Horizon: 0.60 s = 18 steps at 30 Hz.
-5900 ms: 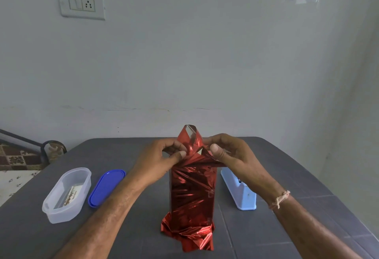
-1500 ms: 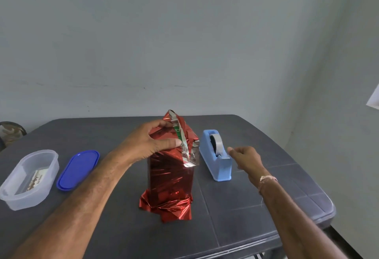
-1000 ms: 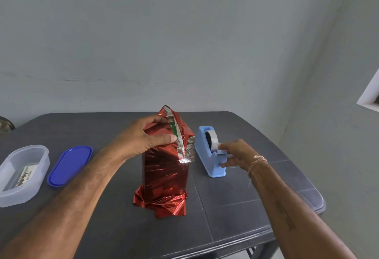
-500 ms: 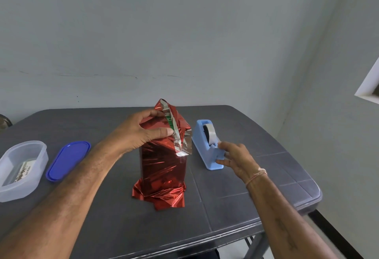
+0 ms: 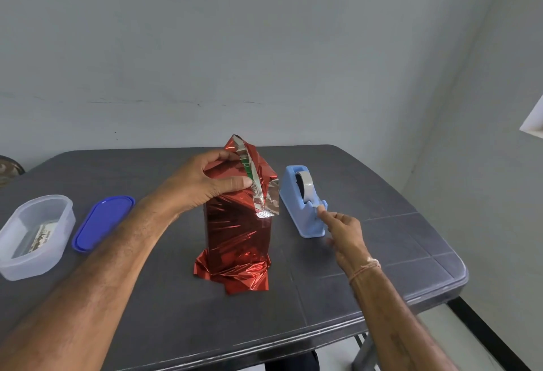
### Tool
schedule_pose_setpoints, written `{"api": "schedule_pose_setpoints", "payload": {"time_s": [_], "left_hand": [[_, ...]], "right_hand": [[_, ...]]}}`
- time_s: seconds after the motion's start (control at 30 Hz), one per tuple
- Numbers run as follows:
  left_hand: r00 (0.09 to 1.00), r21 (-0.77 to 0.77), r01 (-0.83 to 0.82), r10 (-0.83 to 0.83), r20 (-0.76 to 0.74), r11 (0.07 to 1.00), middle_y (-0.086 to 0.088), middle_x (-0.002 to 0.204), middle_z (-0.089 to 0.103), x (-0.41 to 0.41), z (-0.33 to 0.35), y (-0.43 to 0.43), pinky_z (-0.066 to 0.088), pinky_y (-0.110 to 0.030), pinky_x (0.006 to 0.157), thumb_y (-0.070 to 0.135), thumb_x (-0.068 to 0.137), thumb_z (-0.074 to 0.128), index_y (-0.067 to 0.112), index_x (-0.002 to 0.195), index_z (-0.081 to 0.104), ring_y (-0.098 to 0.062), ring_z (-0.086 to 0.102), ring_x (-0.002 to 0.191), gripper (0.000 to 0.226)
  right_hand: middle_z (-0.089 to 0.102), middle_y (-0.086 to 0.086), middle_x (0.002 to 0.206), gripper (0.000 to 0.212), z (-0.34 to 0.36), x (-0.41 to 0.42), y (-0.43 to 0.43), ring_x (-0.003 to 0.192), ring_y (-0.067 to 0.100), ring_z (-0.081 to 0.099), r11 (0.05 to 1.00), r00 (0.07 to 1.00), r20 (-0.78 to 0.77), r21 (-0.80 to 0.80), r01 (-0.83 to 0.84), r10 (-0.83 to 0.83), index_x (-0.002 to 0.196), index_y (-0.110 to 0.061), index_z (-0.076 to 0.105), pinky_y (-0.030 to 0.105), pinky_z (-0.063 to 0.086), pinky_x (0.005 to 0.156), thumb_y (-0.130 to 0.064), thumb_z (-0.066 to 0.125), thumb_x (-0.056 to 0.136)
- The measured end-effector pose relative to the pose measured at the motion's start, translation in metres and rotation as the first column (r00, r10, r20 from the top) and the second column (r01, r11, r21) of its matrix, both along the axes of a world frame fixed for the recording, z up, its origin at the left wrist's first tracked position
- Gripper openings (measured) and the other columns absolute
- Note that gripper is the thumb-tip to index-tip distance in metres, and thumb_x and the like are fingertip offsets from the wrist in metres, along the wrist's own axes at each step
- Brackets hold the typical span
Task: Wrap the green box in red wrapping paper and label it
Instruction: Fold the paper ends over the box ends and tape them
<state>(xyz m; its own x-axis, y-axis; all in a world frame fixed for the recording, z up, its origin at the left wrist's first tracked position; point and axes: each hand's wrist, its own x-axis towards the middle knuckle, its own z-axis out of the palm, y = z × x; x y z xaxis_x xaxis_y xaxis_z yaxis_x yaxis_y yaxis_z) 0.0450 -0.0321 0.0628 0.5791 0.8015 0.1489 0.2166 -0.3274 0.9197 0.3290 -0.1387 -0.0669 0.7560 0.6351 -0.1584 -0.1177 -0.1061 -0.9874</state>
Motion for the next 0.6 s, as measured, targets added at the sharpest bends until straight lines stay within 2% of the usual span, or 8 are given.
{"api": "schedule_pose_setpoints", "payload": {"time_s": [0.07,0.17,0.27,0.4,0.6], "left_hand": [[1.0,-0.003,-0.005,0.005,-0.003,1.0,0.016,0.12,0.065,-0.0007,-0.0004,0.0008,0.046,-0.02,0.084,0.048,0.057,0.085,0.033,0.123,0.067,-0.003,0.062,0.108,0.07],[1.0,-0.007,-0.001,0.001,-0.001,1.0,0.015,0.121,0.065,0.0001,0.0005,0.0005,0.047,-0.021,0.086,0.049,0.056,0.085,0.033,0.123,0.067,-0.003,0.061,0.109,0.071],[1.0,-0.004,-0.005,0.005,0.002,1.0,0.015,0.12,0.065,0.0001,-0.0002,0.0011,0.047,-0.021,0.085,0.048,0.057,0.085,0.033,0.123,0.067,-0.003,0.061,0.109,0.07],[1.0,-0.001,-0.006,0.006,-0.009,1.0,0.014,0.123,0.064,0.0002,-0.0008,0.0022,0.047,-0.023,0.087,0.05,0.056,0.085,0.033,0.125,0.066,-0.005,0.06,0.111,0.074],[1.0,0.003,-0.001,0.001,-0.009,1.0,0.015,0.121,0.064,-0.0006,0.0006,0.0004,0.047,-0.021,0.085,0.049,0.058,0.085,0.033,0.125,0.066,-0.003,0.061,0.109,0.072]], "right_hand": [[0.065,0.009,0.082,0.034,-0.0034,-0.0018,-0.0007,0.071,0.017,0.054,1.0,1.0,-0.013,0.025,-0.002,0.002,0.094,0.002,0.072,0.032,0.047,0.063,-0.032,0.077,0.091],[0.064,0.009,0.074,0.023,-0.0047,-0.0042,-0.0027,0.063,0.013,0.056,0.995,0.994,-0.109,0.095,-0.008,0.018,0.095,0.004,0.072,0.023,0.052,0.059,-0.019,0.075,0.094],[0.068,0.011,0.078,0.019,-0.0046,-0.0063,-0.004,0.064,0.013,0.061,0.987,0.971,-0.236,0.16,-0.003,0.041,0.097,0.004,0.073,0.024,0.061,0.069,-0.014,0.076,0.092],[0.072,0.013,0.086,0.021,-0.0049,-0.0063,-0.0057,0.07,0.015,0.064,0.977,0.943,-0.326,0.211,0.01,0.061,0.102,0.005,0.073,0.027,0.061,0.077,-0.012,0.078,0.09],[0.069,0.008,0.084,0.024,-0.0091,-0.0092,-0.0061,0.071,0.014,0.06,0.99,0.959,-0.282,0.142,0.007,0.034,0.1,-0.004,0.074,0.027,0.059,0.07,-0.025,0.078,0.09]]}}
